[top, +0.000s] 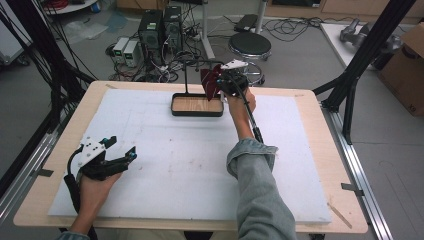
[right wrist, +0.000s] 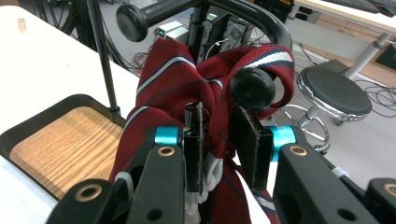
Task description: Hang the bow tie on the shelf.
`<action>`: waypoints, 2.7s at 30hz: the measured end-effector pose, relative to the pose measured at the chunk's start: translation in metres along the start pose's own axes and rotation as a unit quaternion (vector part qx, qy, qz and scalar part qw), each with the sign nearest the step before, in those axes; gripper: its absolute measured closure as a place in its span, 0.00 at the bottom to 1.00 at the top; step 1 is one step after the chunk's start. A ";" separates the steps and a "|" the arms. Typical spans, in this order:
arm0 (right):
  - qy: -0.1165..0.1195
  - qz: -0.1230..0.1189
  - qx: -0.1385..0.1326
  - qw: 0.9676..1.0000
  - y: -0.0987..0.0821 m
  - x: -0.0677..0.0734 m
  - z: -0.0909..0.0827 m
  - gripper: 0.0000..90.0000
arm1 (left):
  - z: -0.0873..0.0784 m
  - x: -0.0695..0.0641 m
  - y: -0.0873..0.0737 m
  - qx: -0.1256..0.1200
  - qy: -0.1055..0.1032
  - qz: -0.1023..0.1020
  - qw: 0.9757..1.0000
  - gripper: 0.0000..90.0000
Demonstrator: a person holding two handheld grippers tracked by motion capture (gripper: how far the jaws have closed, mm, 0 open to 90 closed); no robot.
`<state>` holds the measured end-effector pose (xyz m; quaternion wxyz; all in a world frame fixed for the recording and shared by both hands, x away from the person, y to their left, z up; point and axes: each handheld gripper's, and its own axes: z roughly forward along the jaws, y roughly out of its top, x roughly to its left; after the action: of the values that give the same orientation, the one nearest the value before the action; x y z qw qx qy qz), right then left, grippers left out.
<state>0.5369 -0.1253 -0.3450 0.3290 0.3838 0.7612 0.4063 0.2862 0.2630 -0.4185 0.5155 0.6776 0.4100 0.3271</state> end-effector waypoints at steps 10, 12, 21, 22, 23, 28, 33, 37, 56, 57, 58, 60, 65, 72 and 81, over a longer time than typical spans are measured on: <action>-0.004 -0.002 0.001 1.000 0.000 0.001 -0.001 0.78 | 0.001 -0.001 0.000 0.002 -0.003 0.002 1.000 0.24; -0.002 -0.001 0.003 1.000 0.001 0.000 -0.002 0.77 | 0.001 -0.001 0.000 0.002 -0.003 0.002 1.000 0.24; 0.002 0.008 0.004 1.000 -0.001 -0.002 -0.007 0.67 | 0.001 -0.001 0.000 0.004 -0.004 0.003 1.000 0.24; 0.003 0.010 0.004 1.000 -0.001 -0.003 -0.008 0.65 | 0.001 -0.001 0.000 0.004 -0.004 0.003 1.000 0.24; 0.003 0.010 0.004 1.000 -0.001 -0.003 -0.008 0.65 | 0.001 -0.001 0.000 0.004 -0.004 0.003 1.000 0.24; 0.011 0.026 0.003 1.000 0.000 -0.002 -0.015 0.57 | 0.001 -0.001 0.000 0.004 -0.004 0.003 1.000 0.24; 0.017 0.033 0.009 0.999 0.002 -0.002 -0.021 0.53 | 0.001 -0.002 0.000 0.003 -0.004 0.002 1.000 0.24; 0.015 0.035 0.007 0.999 0.002 -0.006 -0.030 0.50 | 0.001 -0.002 0.000 0.002 -0.002 0.003 1.000 0.24; 0.013 0.094 -0.023 0.995 -0.020 -0.035 -0.092 0.24 | 0.006 -0.004 -0.001 0.007 -0.003 0.007 1.000 0.24; 0.015 0.098 -0.028 0.995 -0.022 -0.037 -0.097 0.25 | 0.006 -0.005 -0.001 0.007 -0.002 0.007 1.000 0.24; 0.013 0.099 -0.039 0.994 -0.024 -0.037 -0.102 0.25 | 0.006 -0.005 -0.001 0.007 -0.002 0.007 1.000 0.24; 0.001 0.093 -0.057 0.994 -0.029 -0.038 -0.113 0.23 | 0.006 -0.004 -0.001 0.006 0.000 0.005 1.000 0.24; 0.000 0.105 -0.068 0.992 -0.038 -0.045 -0.136 0.19 | 0.006 -0.004 -0.001 0.006 0.002 0.006 1.000 0.24; -0.006 0.111 -0.084 0.990 -0.054 -0.047 -0.162 0.17 | 0.006 -0.004 -0.001 0.008 0.002 0.008 1.000 0.24; -0.012 0.118 -0.123 0.985 -0.083 -0.042 -0.201 0.13 | 0.004 -0.003 -0.003 0.007 0.008 0.009 1.000 0.23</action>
<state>0.3675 -0.2655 -0.3182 0.3322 0.4324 0.6509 0.5281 0.2879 0.2589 -0.4221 0.5044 0.6825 0.4103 0.3338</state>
